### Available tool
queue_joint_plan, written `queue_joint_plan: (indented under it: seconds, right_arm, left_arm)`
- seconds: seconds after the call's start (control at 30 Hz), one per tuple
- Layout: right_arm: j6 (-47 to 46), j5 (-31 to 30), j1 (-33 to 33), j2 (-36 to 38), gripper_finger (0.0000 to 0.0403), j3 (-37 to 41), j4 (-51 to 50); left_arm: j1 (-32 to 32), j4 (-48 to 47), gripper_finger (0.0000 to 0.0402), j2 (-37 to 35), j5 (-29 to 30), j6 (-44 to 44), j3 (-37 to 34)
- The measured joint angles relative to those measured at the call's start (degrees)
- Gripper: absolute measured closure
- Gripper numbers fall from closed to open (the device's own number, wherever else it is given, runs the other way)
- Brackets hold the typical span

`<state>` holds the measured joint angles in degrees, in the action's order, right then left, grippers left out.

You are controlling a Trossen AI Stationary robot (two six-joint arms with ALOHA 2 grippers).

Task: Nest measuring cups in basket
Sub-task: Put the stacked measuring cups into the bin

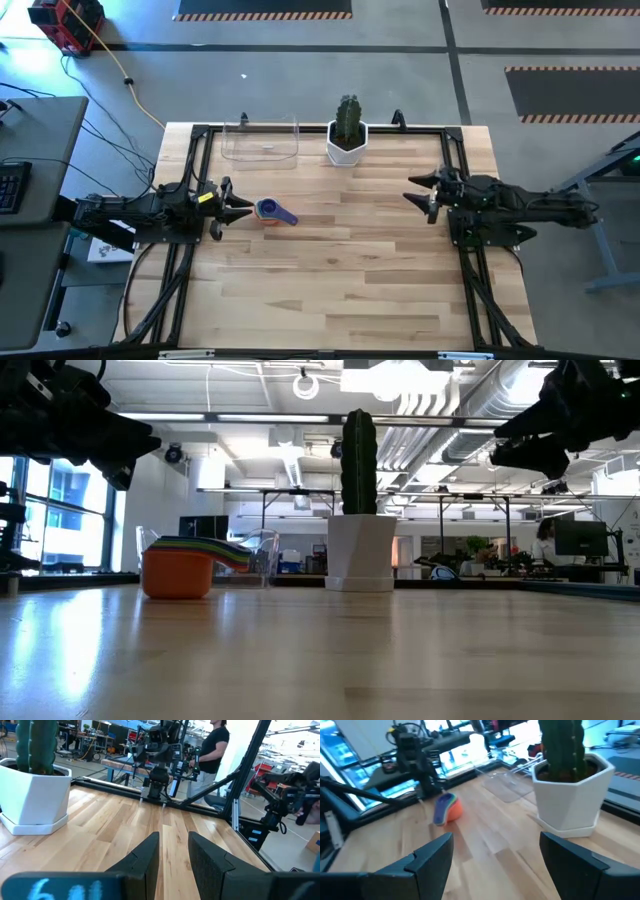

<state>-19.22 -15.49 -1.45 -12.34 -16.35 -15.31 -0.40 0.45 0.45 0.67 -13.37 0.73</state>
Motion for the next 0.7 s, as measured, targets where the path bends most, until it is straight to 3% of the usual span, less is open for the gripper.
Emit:
queue_joint_plan:
  seconds: [0.27, 0.7]
  right_arm:
    - [-0.2, 2.6, 0.0, 5.8, 0.0116, 4.7, 1.1]
    - [-0.3, 10.7, 0.0, 11.1, 0.0116, 14.8, 14.5]
  left_arm:
    - [0.0, 0.0, 0.0307, 0.0, 0.0, 0.0, 0.0]
    - [0.0, 0.0, 0.0307, 0.0, 0.0, 0.0, 0.0]
